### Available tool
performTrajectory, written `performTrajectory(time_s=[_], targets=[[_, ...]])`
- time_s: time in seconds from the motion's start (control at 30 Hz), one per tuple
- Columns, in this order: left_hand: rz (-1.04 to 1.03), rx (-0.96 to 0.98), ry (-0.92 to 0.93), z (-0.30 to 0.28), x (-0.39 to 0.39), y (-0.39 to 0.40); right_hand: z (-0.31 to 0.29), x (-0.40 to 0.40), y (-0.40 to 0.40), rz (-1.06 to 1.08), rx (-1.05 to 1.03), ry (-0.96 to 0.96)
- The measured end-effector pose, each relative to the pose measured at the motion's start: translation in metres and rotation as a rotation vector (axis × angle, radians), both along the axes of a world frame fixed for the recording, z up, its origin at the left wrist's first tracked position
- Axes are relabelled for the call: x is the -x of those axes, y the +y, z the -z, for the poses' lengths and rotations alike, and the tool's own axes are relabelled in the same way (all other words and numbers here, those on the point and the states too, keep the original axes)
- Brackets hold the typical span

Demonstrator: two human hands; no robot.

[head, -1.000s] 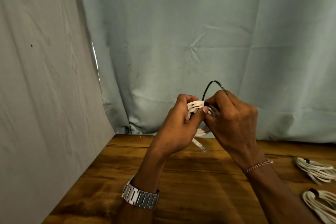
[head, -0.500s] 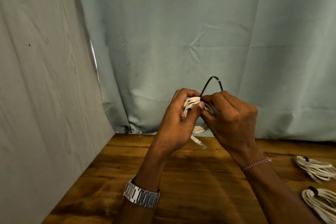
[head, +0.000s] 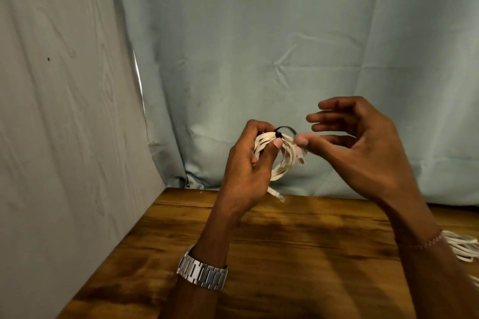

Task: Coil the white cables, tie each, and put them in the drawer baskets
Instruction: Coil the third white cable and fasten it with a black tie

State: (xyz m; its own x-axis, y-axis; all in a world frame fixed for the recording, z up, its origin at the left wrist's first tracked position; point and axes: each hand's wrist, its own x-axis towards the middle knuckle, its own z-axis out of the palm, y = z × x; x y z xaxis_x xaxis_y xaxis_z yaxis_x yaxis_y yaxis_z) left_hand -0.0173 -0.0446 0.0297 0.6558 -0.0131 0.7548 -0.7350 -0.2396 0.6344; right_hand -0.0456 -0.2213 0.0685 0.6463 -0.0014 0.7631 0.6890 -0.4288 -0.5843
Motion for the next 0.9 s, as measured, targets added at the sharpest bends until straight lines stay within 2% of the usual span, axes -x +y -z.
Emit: performTrajectory(time_s=[0.1,0.23,0.47,0.6,0.77,0.9], targets=[[-0.007,-0.031,-0.028,0.002,-0.001,-0.001,0.0,0.006,0.013,-0.02,-0.047,0.055],[0.021,-0.103,-0.093,0.002,0.001,-0.001,0.006,0.004,0.024,-0.071,0.036,0.195],[0.013,-0.193,-0.154,0.007,-0.005,-0.001,0.007,-0.002,0.013,-0.308,-0.043,0.481],[0.029,-0.189,-0.132,0.01,-0.007,0.0,0.009,-0.005,0.015,-0.308,-0.05,0.441],[0.072,-0.226,-0.088,0.016,-0.008,-0.004,0.011,-0.014,0.023,-0.288,-0.21,0.554],[0.059,-0.247,-0.061,0.019,-0.01,-0.01,0.015,-0.016,0.029,-0.18,-0.21,0.467]])
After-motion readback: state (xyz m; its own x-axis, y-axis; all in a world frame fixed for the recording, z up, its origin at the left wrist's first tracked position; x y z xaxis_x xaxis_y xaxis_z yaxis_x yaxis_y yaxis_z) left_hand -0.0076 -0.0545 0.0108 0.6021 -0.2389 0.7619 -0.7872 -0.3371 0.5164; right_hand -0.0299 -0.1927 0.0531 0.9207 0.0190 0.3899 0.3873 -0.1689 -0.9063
